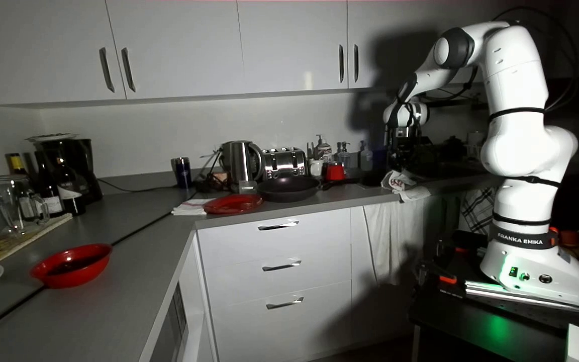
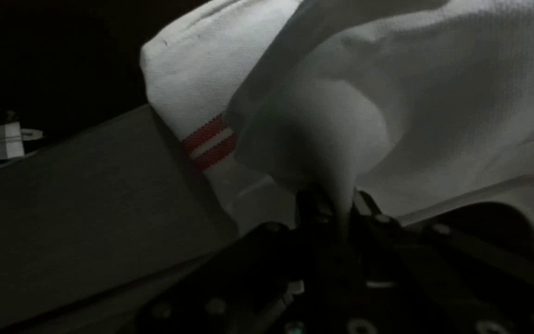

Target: Use the white towel to wipe the right side of the countertop

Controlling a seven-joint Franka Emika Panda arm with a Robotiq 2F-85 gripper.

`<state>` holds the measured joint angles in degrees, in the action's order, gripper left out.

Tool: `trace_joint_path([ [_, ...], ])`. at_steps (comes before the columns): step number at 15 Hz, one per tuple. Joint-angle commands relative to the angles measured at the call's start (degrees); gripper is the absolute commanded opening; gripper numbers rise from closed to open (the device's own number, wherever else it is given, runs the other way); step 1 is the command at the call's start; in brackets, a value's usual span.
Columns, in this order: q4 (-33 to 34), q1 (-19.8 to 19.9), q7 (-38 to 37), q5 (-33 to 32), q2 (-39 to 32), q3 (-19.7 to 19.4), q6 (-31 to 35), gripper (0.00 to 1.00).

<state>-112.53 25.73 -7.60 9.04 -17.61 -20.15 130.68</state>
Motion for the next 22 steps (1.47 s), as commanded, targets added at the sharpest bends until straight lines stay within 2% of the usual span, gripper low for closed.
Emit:
trace_joint_path([
  [1,3.27,0.73,-1.60,4.42,-3.14,0.32,-5.28,0.05],
  [10,5.08,2.21,-4.73,7.27,-9.52,0.01,-6.53,0.05],
  [22,3.57,5.60,-8.62,6.78,-9.00,-4.46,-3.80,0.05],
])
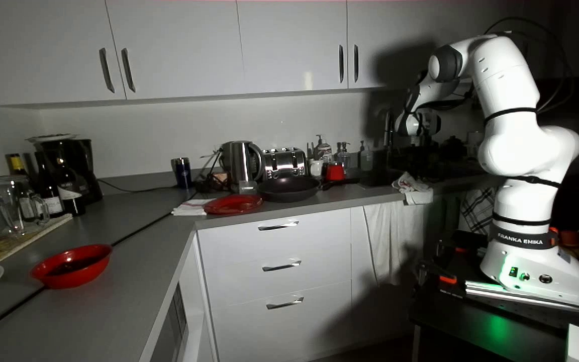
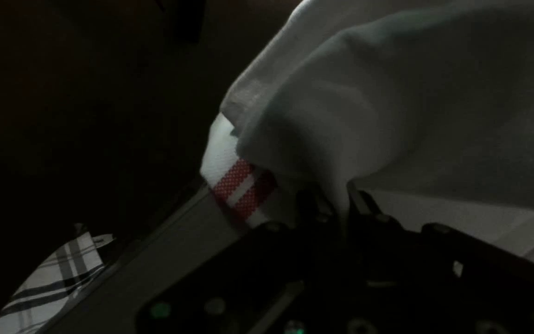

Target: Use the white towel to wipe the right side of the countertop

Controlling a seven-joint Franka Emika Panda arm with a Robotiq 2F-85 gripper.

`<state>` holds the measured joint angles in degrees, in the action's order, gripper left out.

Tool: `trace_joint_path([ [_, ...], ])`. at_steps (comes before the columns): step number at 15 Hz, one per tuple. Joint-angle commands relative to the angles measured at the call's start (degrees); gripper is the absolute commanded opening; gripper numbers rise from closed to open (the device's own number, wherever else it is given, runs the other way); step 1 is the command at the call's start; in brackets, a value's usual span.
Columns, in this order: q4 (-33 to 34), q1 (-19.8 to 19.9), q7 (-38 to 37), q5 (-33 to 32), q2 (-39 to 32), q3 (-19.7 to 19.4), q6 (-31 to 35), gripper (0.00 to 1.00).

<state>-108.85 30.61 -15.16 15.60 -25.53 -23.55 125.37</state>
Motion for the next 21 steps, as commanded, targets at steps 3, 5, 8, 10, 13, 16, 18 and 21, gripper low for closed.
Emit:
trace_joint_path([
  [3,-0.18,0.68,-1.34,0.12,-0.85,-1.06,2.20,0.05],
  [5,-0.53,0.28,-1.18,0.22,-0.28,-0.69,2.66,0.05],
  [8,-1.28,-0.53,-0.56,0.59,0.85,0.15,3.58,0.05],
  [10,-2.03,-1.35,0.06,0.82,2.10,1.00,4.26,0.05],
  [13,-2.63,-2.44,0.89,1.28,3.46,2.54,5.02,0.05],
  [16,-3.55,-3.88,1.86,1.46,5.48,4.10,6.19,0.05],
  [18,-4.64,-5.27,2.63,1.09,7.47,4.98,7.13,0.05],
  [21,-6.73,-7.28,4.38,0.71,10.60,6.21,8.31,0.05],
])
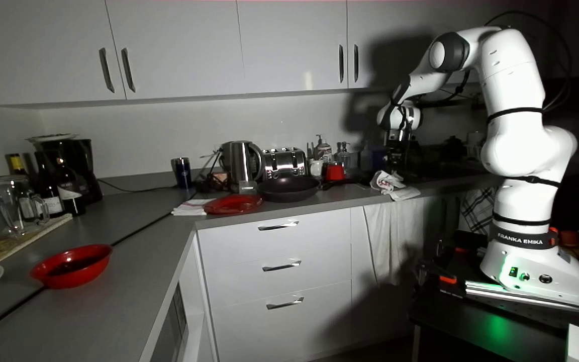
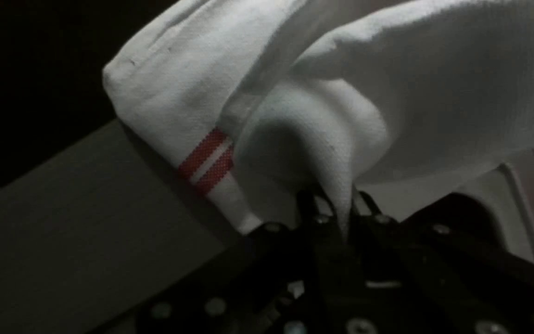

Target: Use the white towel to wipe the right side of the countertop

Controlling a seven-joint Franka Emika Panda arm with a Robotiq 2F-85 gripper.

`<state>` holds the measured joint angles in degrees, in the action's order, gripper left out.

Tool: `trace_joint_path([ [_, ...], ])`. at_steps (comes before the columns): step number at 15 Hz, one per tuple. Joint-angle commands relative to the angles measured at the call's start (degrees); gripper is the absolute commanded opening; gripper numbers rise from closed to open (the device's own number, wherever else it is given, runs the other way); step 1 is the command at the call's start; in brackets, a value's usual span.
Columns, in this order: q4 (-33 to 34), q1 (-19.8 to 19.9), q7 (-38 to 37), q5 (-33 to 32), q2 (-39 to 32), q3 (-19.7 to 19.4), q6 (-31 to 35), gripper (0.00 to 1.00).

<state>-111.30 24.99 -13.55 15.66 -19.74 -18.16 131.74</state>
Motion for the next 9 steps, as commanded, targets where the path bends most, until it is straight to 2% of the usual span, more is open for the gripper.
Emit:
trace_joint_path([
  [1,-4.94,-2.26,3.31,0.60,5.73,1.14,2.27,0.05],
  [9,-10.27,-5.39,11.40,-0.19,11.82,3.01,4.93,0.05],
])
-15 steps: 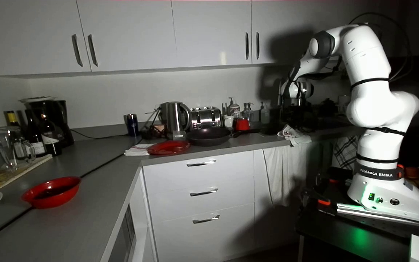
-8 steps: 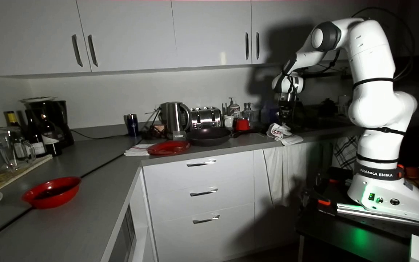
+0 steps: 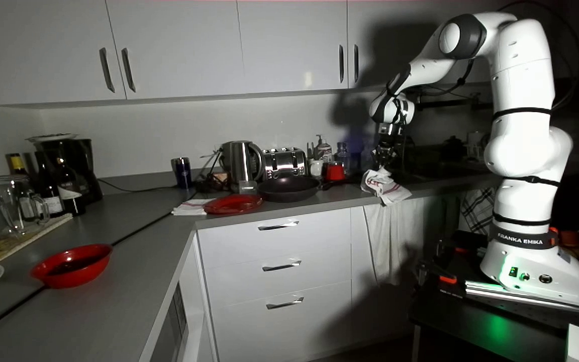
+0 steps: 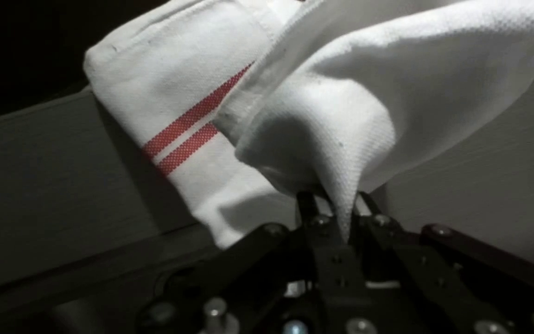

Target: Use the white towel to wipe the right side of the countertop

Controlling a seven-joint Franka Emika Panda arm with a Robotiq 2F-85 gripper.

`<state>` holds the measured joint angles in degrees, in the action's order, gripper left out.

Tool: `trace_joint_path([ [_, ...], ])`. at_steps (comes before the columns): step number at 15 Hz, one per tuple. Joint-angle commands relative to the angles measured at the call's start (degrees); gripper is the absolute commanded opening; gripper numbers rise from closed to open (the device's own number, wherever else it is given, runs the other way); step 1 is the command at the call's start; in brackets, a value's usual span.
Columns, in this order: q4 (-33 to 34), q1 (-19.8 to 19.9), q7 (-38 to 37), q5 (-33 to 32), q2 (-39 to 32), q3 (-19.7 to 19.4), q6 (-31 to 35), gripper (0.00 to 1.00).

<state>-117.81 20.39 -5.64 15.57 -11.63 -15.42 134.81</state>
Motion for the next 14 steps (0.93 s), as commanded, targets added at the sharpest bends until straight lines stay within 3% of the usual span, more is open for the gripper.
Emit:
trace_joint_path([
  [1,-4.22,-0.99,4.23,-0.07,4.14,0.35,2.08,0.05],
  [14,-5.03,-2.91,8.55,-1.81,5.59,0.84,3.75,0.05],
])
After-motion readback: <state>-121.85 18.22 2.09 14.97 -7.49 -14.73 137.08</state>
